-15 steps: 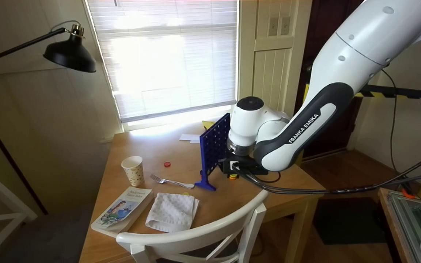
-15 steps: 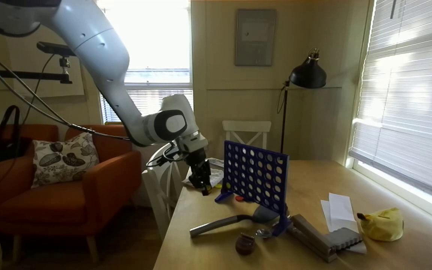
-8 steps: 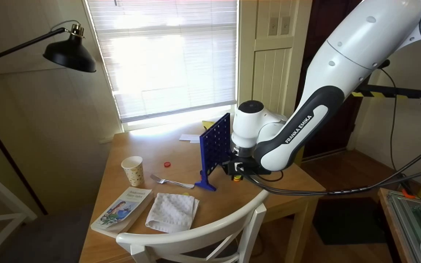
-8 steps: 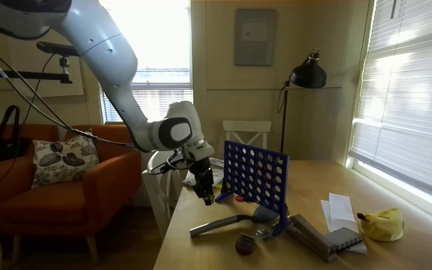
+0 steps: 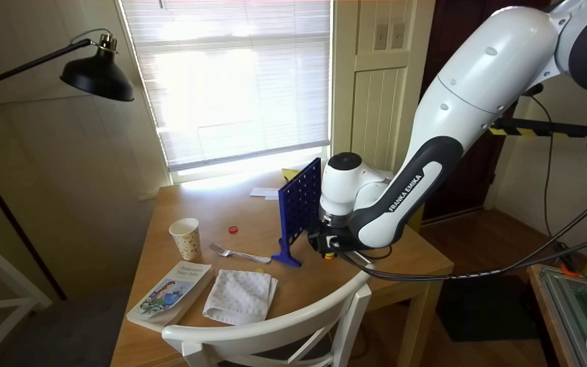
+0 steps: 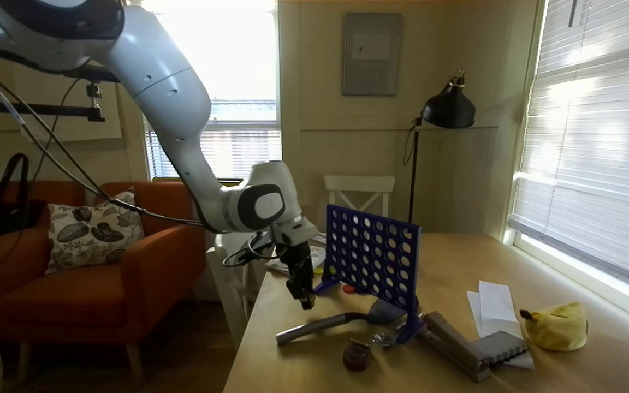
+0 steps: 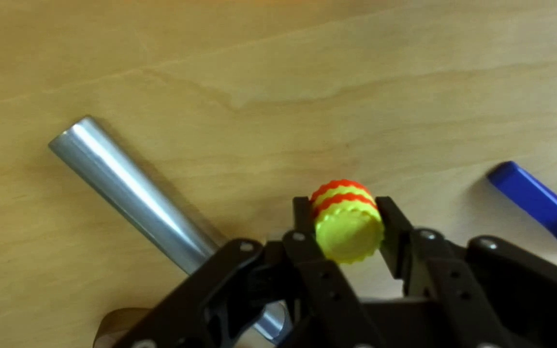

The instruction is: Move the board forward, then move the discs to the right

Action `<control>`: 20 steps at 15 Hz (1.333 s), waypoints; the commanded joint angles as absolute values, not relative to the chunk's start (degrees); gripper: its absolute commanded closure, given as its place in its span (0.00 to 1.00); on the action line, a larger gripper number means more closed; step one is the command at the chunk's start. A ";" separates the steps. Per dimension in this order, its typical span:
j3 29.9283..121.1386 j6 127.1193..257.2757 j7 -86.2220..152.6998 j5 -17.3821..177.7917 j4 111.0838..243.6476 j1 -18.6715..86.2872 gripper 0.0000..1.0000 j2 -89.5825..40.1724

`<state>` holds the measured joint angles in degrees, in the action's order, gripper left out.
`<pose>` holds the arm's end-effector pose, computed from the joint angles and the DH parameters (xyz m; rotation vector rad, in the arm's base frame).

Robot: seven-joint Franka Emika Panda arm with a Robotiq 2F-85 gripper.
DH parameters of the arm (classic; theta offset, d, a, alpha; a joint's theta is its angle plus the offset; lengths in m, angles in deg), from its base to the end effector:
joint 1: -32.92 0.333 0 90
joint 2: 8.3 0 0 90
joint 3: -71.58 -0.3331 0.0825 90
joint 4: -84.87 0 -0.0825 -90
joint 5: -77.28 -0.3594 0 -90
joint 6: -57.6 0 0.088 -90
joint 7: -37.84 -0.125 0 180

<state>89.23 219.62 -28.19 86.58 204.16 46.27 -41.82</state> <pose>0.5994 -0.0331 0.1876 2.6318 -1.4602 0.4040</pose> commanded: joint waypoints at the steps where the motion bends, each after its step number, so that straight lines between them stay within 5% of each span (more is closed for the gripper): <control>1: 88.56 221.28 -25.54 85.72 202.41 45.73 0.89 -44.68; 3: 88.45 221.66 -24.61 85.27 202.39 45.78 0.89 -45.24; 4: 88.64 221.91 -24.32 85.32 202.60 46.04 0.39 -45.31; 6: 88.73 222.68 -23.63 85.18 203.54 46.35 0.34 -44.52; 10: 90.12 225.04 -23.51 85.27 206.09 48.12 0.05 -41.38; 17: 95.95 213.16 -26.32 88.83 211.21 54.07 0.00 -29.20; 20: 90.02 201.92 -21.31 87.90 212.35 49.31 0.00 -21.06</control>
